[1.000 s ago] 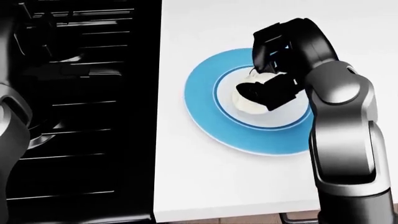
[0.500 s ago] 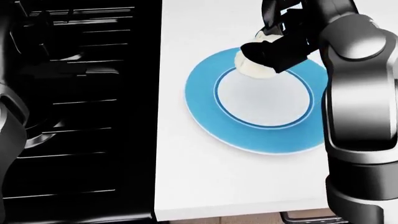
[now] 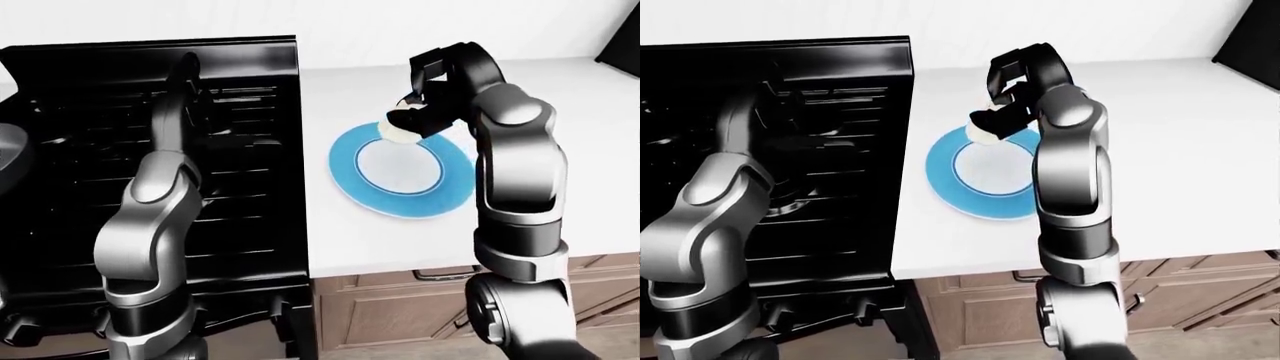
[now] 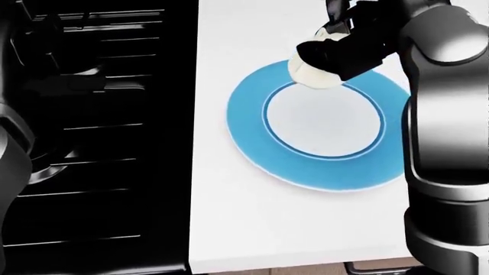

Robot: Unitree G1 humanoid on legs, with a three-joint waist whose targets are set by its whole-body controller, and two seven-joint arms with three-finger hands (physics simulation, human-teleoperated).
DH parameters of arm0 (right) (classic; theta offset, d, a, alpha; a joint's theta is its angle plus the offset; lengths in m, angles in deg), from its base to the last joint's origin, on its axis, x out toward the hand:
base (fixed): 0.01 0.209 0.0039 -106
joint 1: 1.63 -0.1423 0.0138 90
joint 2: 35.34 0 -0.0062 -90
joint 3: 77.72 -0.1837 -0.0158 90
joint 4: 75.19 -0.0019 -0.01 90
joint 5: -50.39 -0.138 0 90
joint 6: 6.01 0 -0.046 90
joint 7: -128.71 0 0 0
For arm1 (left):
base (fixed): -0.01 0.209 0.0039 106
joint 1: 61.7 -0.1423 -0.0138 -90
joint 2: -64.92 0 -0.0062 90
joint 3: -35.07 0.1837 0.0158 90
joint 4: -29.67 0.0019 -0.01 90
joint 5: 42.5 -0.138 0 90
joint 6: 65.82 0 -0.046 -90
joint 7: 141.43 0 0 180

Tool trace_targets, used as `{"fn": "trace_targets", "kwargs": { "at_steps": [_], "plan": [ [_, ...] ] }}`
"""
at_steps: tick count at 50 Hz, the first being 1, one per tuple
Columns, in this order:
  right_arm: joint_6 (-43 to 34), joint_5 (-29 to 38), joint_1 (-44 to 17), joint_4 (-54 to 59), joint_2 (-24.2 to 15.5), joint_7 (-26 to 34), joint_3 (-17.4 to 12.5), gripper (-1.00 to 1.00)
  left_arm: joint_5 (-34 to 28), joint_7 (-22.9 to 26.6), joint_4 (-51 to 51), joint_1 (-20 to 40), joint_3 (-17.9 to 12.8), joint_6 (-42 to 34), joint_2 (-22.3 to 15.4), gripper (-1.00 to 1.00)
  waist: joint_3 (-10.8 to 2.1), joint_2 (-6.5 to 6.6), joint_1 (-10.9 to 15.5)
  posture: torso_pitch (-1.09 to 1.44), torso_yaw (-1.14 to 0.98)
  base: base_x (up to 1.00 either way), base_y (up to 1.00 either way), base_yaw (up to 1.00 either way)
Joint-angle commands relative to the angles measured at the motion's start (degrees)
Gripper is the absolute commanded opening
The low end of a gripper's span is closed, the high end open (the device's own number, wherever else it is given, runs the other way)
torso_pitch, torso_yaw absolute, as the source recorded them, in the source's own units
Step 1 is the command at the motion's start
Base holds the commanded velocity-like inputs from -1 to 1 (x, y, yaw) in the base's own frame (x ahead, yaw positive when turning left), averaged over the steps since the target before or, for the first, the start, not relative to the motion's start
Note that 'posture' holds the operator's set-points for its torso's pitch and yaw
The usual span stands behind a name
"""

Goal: Pick the dumpling from the plate and place it in the pan.

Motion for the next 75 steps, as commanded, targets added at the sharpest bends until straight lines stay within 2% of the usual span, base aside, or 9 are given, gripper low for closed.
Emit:
{"fn": "trace_targets", "kwargs": {
  "at_steps": [1, 19, 27, 31, 37, 42, 49, 65, 75],
  "plan": [
    [1.3, 0.3, -1.8, -1.4, -0.5, -0.5, -0.3, -1.00, -0.1, 0.0, -1.8, 1.7, -0.5, 1.7, -0.6, 1.00, -2.59, 0.29, -0.1, 0.00, 0.00, -0.12, 0.00, 0.00],
    [1.6, -0.3, -1.3, -2.2, -0.5, -1.0, -0.6, -1.00, -0.1, -0.1, -2.2, 1.8, -0.4, 1.2, -0.5, 1.00, -1.95, 3.69, -0.3, 0.00, 0.00, -0.20, 0.00, 0.00],
    [1.4, -0.6, -1.9, -2.2, -0.9, -1.0, -0.7, -1.00, -0.2, 0.0, -1.8, 1.9, -0.4, 1.5, -0.5, 1.00, 0.06, 0.81, 0.0, 0.00, 0.00, -0.06, 0.00, 0.00],
    [1.4, -0.8, -1.9, -2.4, -1.0, -1.0, -0.8, -1.00, -0.2, 0.0, -1.9, 1.8, -0.4, 1.4, -0.4, 1.00, -0.42, -3.81, 1.3, 0.00, 0.00, 0.00, 0.00, 0.00],
    [1.6, -0.9, -2.0, -2.1, -1.0, -1.2, -0.7, -1.00, -0.3, 0.0, -1.8, 1.8, -0.4, 1.6, -0.6, 1.00, -1.67, 0.08, 0.3, 0.00, 0.00, 0.00, 0.01, 0.00],
    [1.8, -1.1, -2.5, -1.5, -1.1, -1.3, -0.8, -1.00, -0.8, -0.1, -1.6, 2.0, -0.4, 1.8, -0.8, 1.00, -0.83, -1.49, 0.5, 0.00, 0.00, 0.00, 0.13, 0.00],
    [1.2, -1.1, -2.5, -2.2, -1.1, -1.3, -0.6, -1.00, -0.8, -0.1, -2.2, 2.1, -0.6, 1.2, -0.8, 1.00, -2.83, 5.92, -0.9, 0.00, 0.00, 0.00, 0.13, 0.00],
    [1.2, -1.1, -2.1, -2.5, -0.7, -1.6, -0.6, -1.00, -1.1, -0.1, -2.1, 2.0, -0.4, 1.5, -0.7, 1.00, -2.22, -3.42, 0.0, 0.00, 0.00, 0.00, 0.13, 0.00],
    [1.2, -1.0, -2.3, -2.5, -0.6, -1.3, -0.3, -1.00, -1.1, -0.1, -2.3, 1.9, -0.6, 1.3, -0.7, 1.00, -1.21, 0.78, 0.2, 0.00, 0.00, 0.00, 0.03, 0.18]
  ]
}}
